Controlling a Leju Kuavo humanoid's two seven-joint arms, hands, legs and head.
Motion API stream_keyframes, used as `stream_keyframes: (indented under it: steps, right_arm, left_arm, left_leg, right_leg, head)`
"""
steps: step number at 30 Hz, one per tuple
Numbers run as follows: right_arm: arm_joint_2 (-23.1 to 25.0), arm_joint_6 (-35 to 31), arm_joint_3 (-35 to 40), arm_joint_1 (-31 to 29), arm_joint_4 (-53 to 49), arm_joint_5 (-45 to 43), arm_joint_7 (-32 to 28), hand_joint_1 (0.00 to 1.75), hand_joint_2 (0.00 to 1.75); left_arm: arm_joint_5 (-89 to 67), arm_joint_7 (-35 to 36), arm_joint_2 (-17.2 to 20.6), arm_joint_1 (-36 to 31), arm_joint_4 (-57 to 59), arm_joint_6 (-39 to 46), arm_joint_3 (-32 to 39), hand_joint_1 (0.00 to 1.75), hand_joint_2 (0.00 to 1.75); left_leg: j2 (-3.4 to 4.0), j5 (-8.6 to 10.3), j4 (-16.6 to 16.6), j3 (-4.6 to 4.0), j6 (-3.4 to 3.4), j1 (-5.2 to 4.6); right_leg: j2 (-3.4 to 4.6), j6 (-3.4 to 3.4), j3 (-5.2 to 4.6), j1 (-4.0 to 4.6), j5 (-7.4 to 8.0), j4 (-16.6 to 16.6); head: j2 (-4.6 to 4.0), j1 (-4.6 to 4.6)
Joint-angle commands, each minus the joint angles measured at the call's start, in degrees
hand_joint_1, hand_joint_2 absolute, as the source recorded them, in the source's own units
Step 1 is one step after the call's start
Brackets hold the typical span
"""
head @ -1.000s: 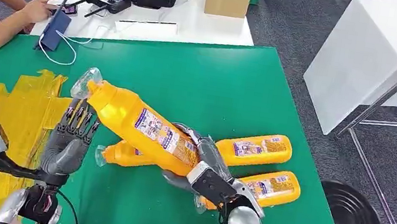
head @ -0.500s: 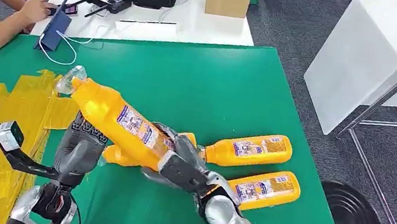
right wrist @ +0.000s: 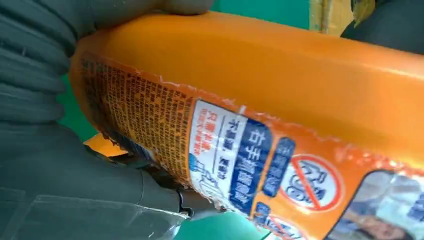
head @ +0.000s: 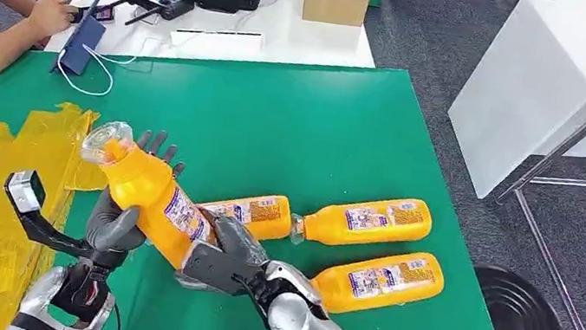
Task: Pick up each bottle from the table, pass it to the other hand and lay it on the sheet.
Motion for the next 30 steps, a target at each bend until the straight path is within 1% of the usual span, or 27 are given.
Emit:
stream_keyframes:
  steps: [1,2,5,6,8,10,12,13,14,15,17,18,19,21,23,25,28,29,30]
  right_arm:
    - [-0.19,-0.19,6.44,-2.38,5.84,0.49,0.88,1.75,1.75]
    - [-0.35,-0.28,6.25,-2.44,5.85,0.46,0.92,1.75,1.75]
    - [-1.04,-0.66,5.18,-2.37,5.19,0.22,1.07,1.75,1.75]
    - [-1.17,-0.63,5.0,-2.32,4.99,0.16,1.21,1.75,1.75]
    - [-1.27,-0.63,4.95,-2.36,5.0,0.17,1.21,1.75,1.75]
    - [-1.27,-0.66,4.9,-2.24,4.77,0.18,1.29,1.75,1.75]
    - [-1.46,-0.98,4.58,-2.18,4.37,0.27,1.46,1.75,1.75]
    - [-1.67,-0.94,4.4,-2.24,4.1,0.28,1.73,1.75,1.75]
    - [-1.77,-0.86,4.33,-2.25,4.0,0.3,1.86,1.75,1.75]
    - [-1.89,-0.69,4.26,-2.35,3.98,0.29,1.97,1.75,1.75]
    - [-1.96,-0.26,4.2,-2.64,4.15,0.3,2.04,1.75,1.75]
    - [-1.87,0.0,4.18,-2.94,4.41,0.23,1.99,1.75,1.75]
    - [-1.81,0.12,4.14,-3.11,4.58,0.18,1.98,1.75,1.75]
    - [-1.55,0.46,4.1,-3.93,5.26,0.02,1.78,1.75,1.75]
    - [-1.71,0.17,3.38,-4.23,4.92,-0.39,1.36,1.75,1.75]
    - [-2.55,-1.3,1.55,-4.02,2.87,-0.73,1.02,1.75,1.75]
    - [-3.28,-1.01,1.15,-4.17,1.79,-0.6,1.2,1.75,1.75]
    - [-3.51,-2.78,-0.27,-3.23,0.16,-0.48,0.94,0.19,1.75]
    - [-4.53,-4.37,-1.66,-2.38,-2.46,0.43,1.03,0.0,1.75]
  left_arm:
    - [-6.3,-0.54,-0.71,-6.5,5.49,2.85,-1.86,1.33,1.75]
    - [-7.48,-1.04,-0.71,-6.74,5.32,3.33,-1.88,1.75,1.75]
    - [-12.55,-3.07,-1.21,-7.26,4.59,6.15,-1.68,1.75,1.75]
    - [-13.41,-3.44,-1.32,-7.35,4.37,6.6,-1.65,1.75,1.75]
    - [-13.41,-3.44,-1.4,-7.46,4.3,6.59,-1.66,1.75,1.75]
    - [-14.51,-3.71,-1.43,-7.42,4.04,7.01,-1.58,1.75,1.75]
    - [-24.02,-6.79,-0.92,-8.44,3.38,10.31,-2.84,1.75,1.75]
    - [-27.62,-6.78,-1.24,-9.36,3.4,11.01,-2.6,1.75,1.75]
    - [-29.64,-6.65,-0.85,-9.83,3.36,10.93,-2.92,1.75,1.75]
    - [-32.25,-6.51,-0.29,-10.68,3.7,11.01,-3.25,1.75,1.75]
    - [-34.98,-6.32,0.91,-11.87,4.99,9.09,-3.56,1.75,1.75]
    - [-34.86,-6.37,1.54,-12.41,6.23,7.45,-3.55,1.75,1.75]
    - [-34.93,-6.54,1.99,-12.63,6.82,6.56,-3.64,1.75,1.75]
    - [-32.42,-7.02,3.13,-13.12,8.94,2.7,-3.28,1.75,1.75]
    - [-31.01,-7.57,3.37,-12.91,9.63,1.65,-2.31,1.75,1.75]
    - [-31.24,-8.35,2.59,-12.22,8.26,3.31,-0.39,1.75,1.75]
    - [-31.37,-8.14,2.42,-11.99,7.19,3.44,-0.24,1.75,1.75]
    - [-32.73,-8.31,1.7,-11.55,5.84,5.89,0.66,1.75,1.75]
    - [-34.96,-9.5,0.65,-10.68,3.26,9.26,2.28,1.75,1.75]
  left_leg:
    - [-0.3,-0.02,0.02,0.11,-0.08,0.09]
    - [-0.32,-0.01,0.01,0.11,-0.08,0.08]
    - [-0.21,0.0,0.0,0.04,-0.04,0.05]
    - [-0.35,-0.03,0.03,0.1,-0.07,0.1]
    - [-0.25,0.01,0.01,0.04,-0.04,0.05]
    - [-0.33,-0.04,0.03,0.13,-0.07,0.1]
    - [-0.31,-0.05,0.03,0.15,-0.07,0.1]
    - [-0.28,0.0,0.04,0.03,-0.05,0.07]
    - [-0.47,-0.09,0.1,0.16,-0.11,0.16]
    - [-0.48,-0.03,0.1,0.06,-0.08,0.12]
    - [-0.35,0.01,0.05,0.02,-0.06,0.07]
    - [-0.38,-0.02,0.07,0.09,-0.09,0.11]
    - [-0.21,0.0,0.02,0.07,-0.06,0.07]
    - [-0.16,0.0,-0.01,0.09,-0.07,0.05]
    - [-0.15,0.0,-0.02,0.13,-0.09,0.07]
    - [-0.14,-0.01,-0.02,0.12,-0.07,0.05]
    - [-0.2,-0.04,0.03,0.11,-0.08,0.09]
    - [-0.17,-0.02,0.03,0.07,-0.06,0.07]
    - [-0.2,-0.06,0.05,0.14,-0.08,0.1]
  right_leg:
    - [-0.08,-0.03,0.18,0.06,-0.06,-0.02]
    - [-0.11,-0.02,0.19,0.05,-0.06,-0.02]
    - [-0.08,-0.01,0.1,0.04,-0.03,-0.02]
    - [-0.13,-0.01,0.2,0.08,-0.08,-0.03]
    - [-0.11,0.0,0.1,0.04,-0.04,-0.02]
    - [-0.09,-0.01,0.22,0.07,-0.08,-0.03]
    - [-0.06,-0.01,0.23,0.07,-0.08,-0.02]
    - [-0.12,0.0,0.11,0.05,-0.05,-0.01]
    - [-0.12,-0.02,0.29,0.12,-0.14,0.02]
    - [-0.23,-0.01,0.2,0.09,-0.11,0.03]
    - [-0.18,-0.01,0.11,0.05,-0.05,0.01]
    - [-0.13,-0.02,0.19,0.07,-0.07,0.01]
    - [-0.03,-0.02,0.12,0.04,-0.02,-0.01]
    - [0.0,-0.02,0.13,0.02,-0.02,-0.01]
    - [0.03,-0.04,0.14,0.04,-0.02,-0.02]
    - [0.03,-0.02,0.13,0.02,-0.03,-0.01]
    - [0.01,-0.01,0.15,0.06,-0.05,0.02]
    - [0.01,0.0,0.11,0.05,-0.03,0.02]
    - [0.05,0.0,0.19,0.07,-0.07,0.03]
  head:
    - [0.0,0.0]
    - [0.0,0.0]
    - [0.0,0.0]
    - [0.0,0.0]
    - [0.0,0.0]
    - [0.0,0.0]
    - [0.02,0.0]
    - [0.0,0.0]
    - [0.0,0.0]
    - [0.0,0.0]
    - [0.0,0.02]
    - [0.02,0.02]
    - [0.0,0.0]
    - [0.0,0.0]
    - [0.02,0.0]
    - [0.0,0.0]
    - [0.0,0.0]
    - [0.0,0.0]
    - [0.0,0.0]
